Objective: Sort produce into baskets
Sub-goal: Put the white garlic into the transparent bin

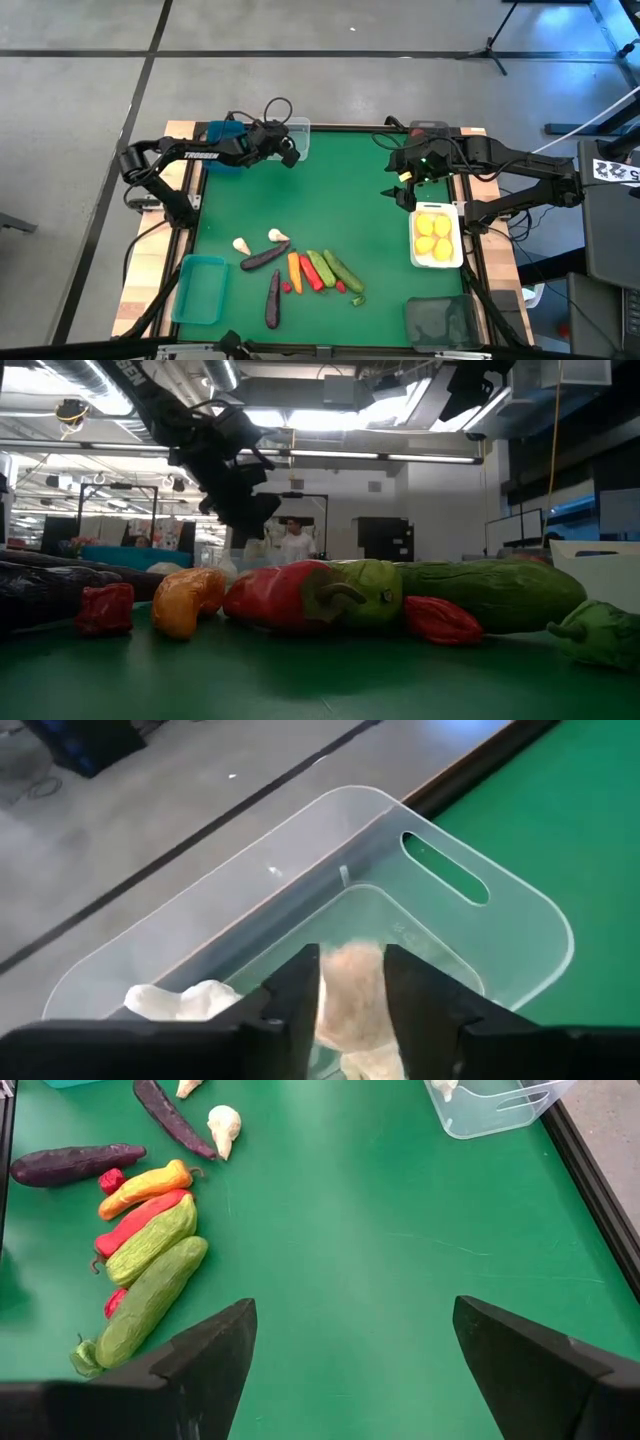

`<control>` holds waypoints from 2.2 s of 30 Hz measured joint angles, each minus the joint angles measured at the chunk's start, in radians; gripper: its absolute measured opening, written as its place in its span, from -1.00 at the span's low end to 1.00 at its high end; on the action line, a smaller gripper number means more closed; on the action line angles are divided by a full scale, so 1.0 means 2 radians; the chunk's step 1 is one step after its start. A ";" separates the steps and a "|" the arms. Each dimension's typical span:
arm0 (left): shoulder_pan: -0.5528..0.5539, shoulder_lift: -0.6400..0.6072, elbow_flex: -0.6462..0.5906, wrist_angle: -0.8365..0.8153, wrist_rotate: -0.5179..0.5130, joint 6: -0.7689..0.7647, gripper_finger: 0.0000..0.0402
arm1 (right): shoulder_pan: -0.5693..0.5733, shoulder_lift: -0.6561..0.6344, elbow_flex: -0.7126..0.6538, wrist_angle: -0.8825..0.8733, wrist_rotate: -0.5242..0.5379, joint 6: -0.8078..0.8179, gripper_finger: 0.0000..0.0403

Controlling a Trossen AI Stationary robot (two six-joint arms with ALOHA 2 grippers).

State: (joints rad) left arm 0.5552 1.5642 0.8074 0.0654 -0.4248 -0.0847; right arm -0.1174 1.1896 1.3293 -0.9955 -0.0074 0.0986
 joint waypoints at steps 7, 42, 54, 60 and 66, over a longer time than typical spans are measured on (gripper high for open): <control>-0.002 -0.001 0.000 -0.001 0.001 0.013 0.02 | 0.000 0.000 0.000 0.000 0.000 0.000 0.66; -0.373 -0.148 -0.137 -0.080 0.119 -0.001 0.16 | 0.000 0.000 -0.050 0.045 -0.006 0.026 0.66; -0.389 -0.148 -0.220 0.036 0.119 -0.043 0.16 | 0.000 0.000 -0.050 0.052 -0.006 0.027 0.66; -0.388 -0.139 -0.230 0.038 0.119 -0.042 0.16 | 0.000 0.000 -0.050 0.052 -0.006 0.027 0.66; -0.388 -0.117 -0.230 0.041 0.123 -0.042 0.16 | 0.000 0.000 -0.050 0.054 -0.006 0.027 0.66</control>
State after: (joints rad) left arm -0.2203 1.3307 0.3470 0.1474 -0.1789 -0.1684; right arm -0.1173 1.1892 1.2285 -0.8878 -0.0185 0.1516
